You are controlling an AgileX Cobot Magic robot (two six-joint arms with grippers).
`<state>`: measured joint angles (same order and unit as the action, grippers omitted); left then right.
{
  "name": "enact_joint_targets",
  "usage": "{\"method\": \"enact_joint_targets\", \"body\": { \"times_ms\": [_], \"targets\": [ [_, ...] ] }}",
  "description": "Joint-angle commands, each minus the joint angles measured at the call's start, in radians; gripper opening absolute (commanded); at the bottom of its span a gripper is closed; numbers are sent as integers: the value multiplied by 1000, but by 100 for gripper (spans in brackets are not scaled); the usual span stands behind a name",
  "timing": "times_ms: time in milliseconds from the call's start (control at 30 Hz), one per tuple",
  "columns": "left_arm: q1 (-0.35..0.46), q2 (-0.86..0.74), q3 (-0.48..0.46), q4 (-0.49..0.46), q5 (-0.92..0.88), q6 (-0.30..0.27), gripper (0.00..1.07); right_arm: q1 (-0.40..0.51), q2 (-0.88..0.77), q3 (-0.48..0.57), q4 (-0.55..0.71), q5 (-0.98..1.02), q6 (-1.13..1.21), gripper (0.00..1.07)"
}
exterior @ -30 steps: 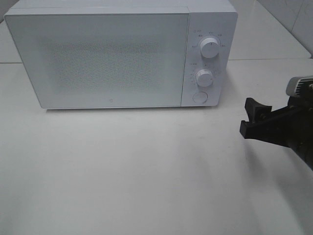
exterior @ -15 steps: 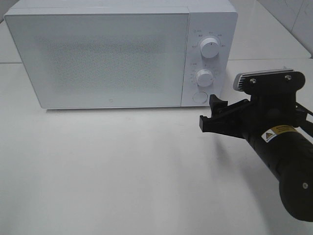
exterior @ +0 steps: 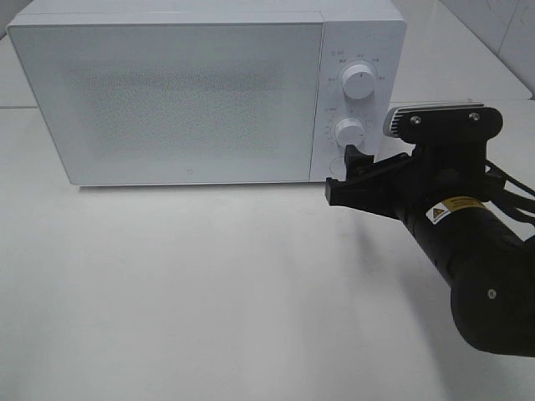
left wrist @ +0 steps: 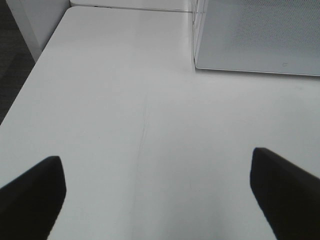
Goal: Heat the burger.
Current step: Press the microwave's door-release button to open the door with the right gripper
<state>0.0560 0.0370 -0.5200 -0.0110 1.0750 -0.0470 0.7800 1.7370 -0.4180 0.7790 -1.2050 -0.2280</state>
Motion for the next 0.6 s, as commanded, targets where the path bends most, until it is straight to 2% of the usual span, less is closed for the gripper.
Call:
{"method": "enact_joint_targets", "body": {
  "times_ms": [33,300,367,433,467,500,533,600],
  "targets": [
    [2,-1,3,-2,-9,2,92,3,-1,-7,-3,3,53,76],
    [2,-1,3,-2,-9,2,92,3,-1,-7,-5,18,358,73],
    [2,-1,3,-2,-9,2,92,3,-1,-6,-5,46,513,70],
    [2,-1,3,-2,-9,2,92,3,-1,-6,-5,54,563,69],
    [2,-1,3,-2,-9,2,92,3,-1,-6,-5,77,697,66],
    [2,-1,3,-2,-9,2,92,3,-1,-6,-5,77,697,66],
    [2,-1,3,-2,-9,2,92,3,-1,-6,-5,98,835,63],
    [2,-1,3,-2,-9,2,92,3,-1,-6,-5,107,888,61]
  ]
}}
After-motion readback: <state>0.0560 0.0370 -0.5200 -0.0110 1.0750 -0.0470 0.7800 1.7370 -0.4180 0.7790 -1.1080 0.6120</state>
